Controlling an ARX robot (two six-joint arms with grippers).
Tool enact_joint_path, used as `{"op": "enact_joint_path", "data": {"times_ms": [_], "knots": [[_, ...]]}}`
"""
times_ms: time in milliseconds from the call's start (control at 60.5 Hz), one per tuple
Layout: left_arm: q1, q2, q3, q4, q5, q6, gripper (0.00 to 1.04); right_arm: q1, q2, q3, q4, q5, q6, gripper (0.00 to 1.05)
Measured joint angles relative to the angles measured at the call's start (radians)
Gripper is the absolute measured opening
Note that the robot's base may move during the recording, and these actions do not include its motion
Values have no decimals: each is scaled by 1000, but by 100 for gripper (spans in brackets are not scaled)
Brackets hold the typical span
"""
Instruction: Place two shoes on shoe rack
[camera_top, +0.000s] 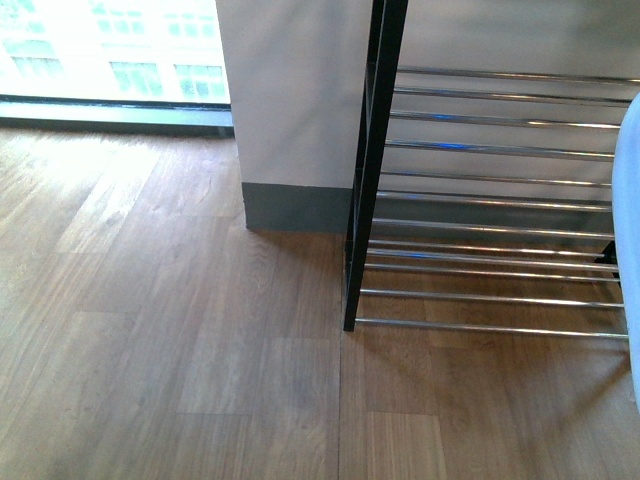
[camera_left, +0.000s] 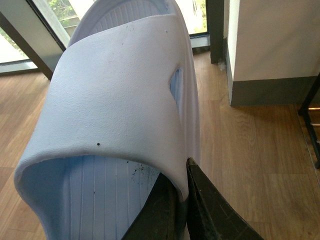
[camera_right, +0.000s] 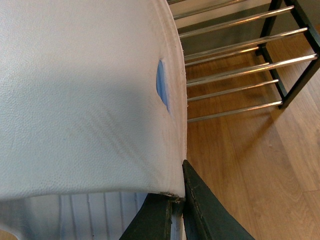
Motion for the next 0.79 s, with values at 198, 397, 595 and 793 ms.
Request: {"op": "enact_joint_path", "data": {"times_ms": [198,397,595,793], "knots": [[-1,0,0,0,3,0,2,0,0,0,0,6,0,1],[-1,0,-2,0,4,0,2,0,1,-1,0,7,0,1],[-1,0,-2,0,3,0,2,0,0,-1,0,6,0,1],[-1,0,-2,0,3,0,2,0,0,-1,0,6,0,1]]}}
